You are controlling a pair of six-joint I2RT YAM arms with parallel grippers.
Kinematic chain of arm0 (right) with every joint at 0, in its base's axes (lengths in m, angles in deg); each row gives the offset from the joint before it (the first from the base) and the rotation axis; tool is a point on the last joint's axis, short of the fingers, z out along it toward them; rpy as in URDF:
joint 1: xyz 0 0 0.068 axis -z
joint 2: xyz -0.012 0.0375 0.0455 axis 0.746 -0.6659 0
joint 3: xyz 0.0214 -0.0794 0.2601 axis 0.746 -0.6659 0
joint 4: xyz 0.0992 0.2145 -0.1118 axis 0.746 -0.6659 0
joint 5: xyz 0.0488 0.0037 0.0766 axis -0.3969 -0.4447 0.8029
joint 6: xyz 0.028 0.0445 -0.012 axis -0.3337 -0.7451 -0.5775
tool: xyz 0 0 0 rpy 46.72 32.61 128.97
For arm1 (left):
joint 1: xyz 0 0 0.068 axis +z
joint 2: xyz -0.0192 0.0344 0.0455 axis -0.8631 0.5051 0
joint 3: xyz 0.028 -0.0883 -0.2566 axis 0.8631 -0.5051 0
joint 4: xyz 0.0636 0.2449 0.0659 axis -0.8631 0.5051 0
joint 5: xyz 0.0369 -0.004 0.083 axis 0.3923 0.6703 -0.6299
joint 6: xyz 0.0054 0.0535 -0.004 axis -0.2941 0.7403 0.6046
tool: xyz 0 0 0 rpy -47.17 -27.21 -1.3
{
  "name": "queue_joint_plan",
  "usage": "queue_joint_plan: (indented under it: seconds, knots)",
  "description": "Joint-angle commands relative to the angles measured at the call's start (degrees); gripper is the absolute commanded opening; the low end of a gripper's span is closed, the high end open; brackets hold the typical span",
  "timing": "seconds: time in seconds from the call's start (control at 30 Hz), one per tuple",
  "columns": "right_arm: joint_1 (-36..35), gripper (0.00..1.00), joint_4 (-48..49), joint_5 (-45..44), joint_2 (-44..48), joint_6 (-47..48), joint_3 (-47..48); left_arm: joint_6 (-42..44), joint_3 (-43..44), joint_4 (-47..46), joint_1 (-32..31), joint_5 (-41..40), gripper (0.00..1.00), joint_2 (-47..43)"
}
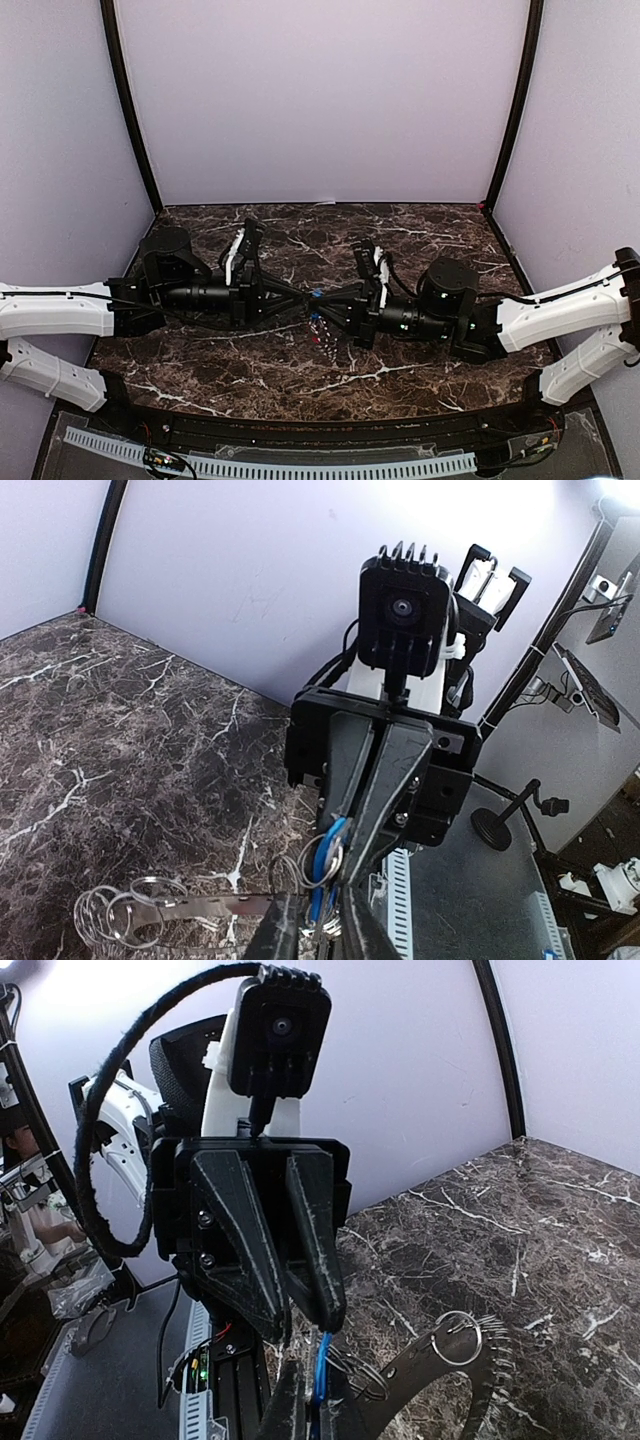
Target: Remove the keys from the keyring
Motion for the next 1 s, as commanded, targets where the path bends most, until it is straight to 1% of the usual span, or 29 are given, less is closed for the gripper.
queue_joint_plan:
  seconds: [0.0, 0.13, 0.33, 0.8, 0.87, 0.97]
  knots:
    - [-0.3, 0.00, 6.2, 1.6, 2.4, -0.7, -0.2, 0.9, -0.7, -1.7, -0.2, 1.3, 0.18, -0.1]
    - [-0.3, 0.00, 6.1, 2.3, 2.5, -0.8, -0.1, 1.0, -0.5, -2.4, -0.2, 2.5, 0.23, 0.6]
    - [-0.3, 0.00, 6.2, 2.8, 2.5, -1.2, 0.0, 0.7, -0.3, -3.1, -0.2, 3.3, 0.24, 1.4]
    - [-0.2, 0.00, 6.1, 3.1, 2.2, -1.4, 0.2, 0.5, -0.2, -3.8, -0.3, 3.2, 0.23, 2.2]
    - [-0.2, 0.00, 6.0, 3.3, 2.1, -1.4, 0.3, 0.5, -0.2, -3.9, -0.3, 3.2, 0.23, 2.3]
    - [-0.3, 0.00, 6.0, 3.4, 2.1, -1.4, 0.3, 0.3, -0.3, -4.2, -0.3, 3.5, 0.18, 2.5]
